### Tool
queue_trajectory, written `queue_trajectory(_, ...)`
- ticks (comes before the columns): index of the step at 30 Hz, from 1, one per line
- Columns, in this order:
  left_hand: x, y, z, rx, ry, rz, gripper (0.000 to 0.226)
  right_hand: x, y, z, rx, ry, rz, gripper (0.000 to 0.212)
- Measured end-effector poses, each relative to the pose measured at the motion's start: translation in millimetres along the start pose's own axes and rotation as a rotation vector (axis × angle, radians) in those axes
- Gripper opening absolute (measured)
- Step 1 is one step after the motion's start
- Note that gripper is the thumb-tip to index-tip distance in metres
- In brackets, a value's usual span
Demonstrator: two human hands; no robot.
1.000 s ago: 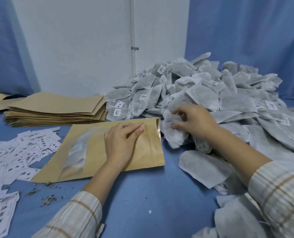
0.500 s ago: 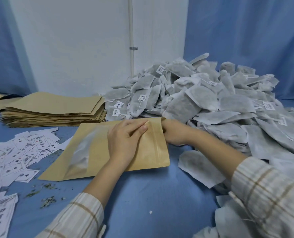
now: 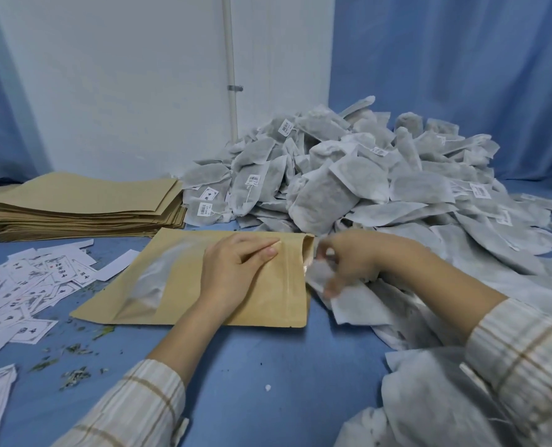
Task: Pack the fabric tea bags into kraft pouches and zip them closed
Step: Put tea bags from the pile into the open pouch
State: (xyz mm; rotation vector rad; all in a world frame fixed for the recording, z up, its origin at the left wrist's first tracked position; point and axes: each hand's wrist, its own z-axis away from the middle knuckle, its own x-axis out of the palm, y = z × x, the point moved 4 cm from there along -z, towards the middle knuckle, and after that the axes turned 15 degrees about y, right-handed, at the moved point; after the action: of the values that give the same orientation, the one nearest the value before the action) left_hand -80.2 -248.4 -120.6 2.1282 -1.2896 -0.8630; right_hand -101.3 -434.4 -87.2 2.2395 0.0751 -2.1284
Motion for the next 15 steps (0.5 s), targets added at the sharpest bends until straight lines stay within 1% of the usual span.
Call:
queue_trajectory(2, -0.8, 0.6, -1.4, 0.004, 0.024, 0.005, 0.014, -14.4, 6.5, -0.7, 0.028, 0.19, -0.271, 0.064)
queue_trajectory(3, -1.3, 1.5, -2.1, 0.003, 0.04, 0.007, 0.014, -18.7, 8.4, -1.6, 0.046, 0.256, -0.397, 0.062)
queue_trajectory(5, -2.4, 3.5, -4.2, -0.005, 0.071, 0.027, 0.014, -17.2, 5.0, -4.7, 0.076, 0.314, -0.629, 0.056)
queue_trajectory(6, -3.0, 4.6, -5.3, -0.013, 0.084, 0.048, 0.014, -13.4, 0.6, -6.5, 0.086, 0.329, -0.703, 0.054)
queue_trajectory(9, -7.4, 6.8, -9.8, -0.041, 0.125, 0.105, 0.016, -4.9, -10.1, -16.4, 0.098, 0.436, -0.757, 0.046)
queue_trajectory(12, -14.5, 8.0, -14.1, -0.065, 0.165, 0.124, 0.018, -2.8, -15.7, -26.2, 0.095, 0.625, -0.697, 0.041)
queue_trajectory(14, -17.5, 8.9, -15.9, -0.064, 0.186, 0.137, 0.017, 1.1, -19.0, -27.4, 0.132, 0.773, -0.757, 0.031)
queue_trajectory(15, -18.3, 9.5, -16.5, -0.061, 0.194, 0.141, 0.017, 5.7, -21.4, -28.7, 0.177, 0.788, -0.792, 0.024)
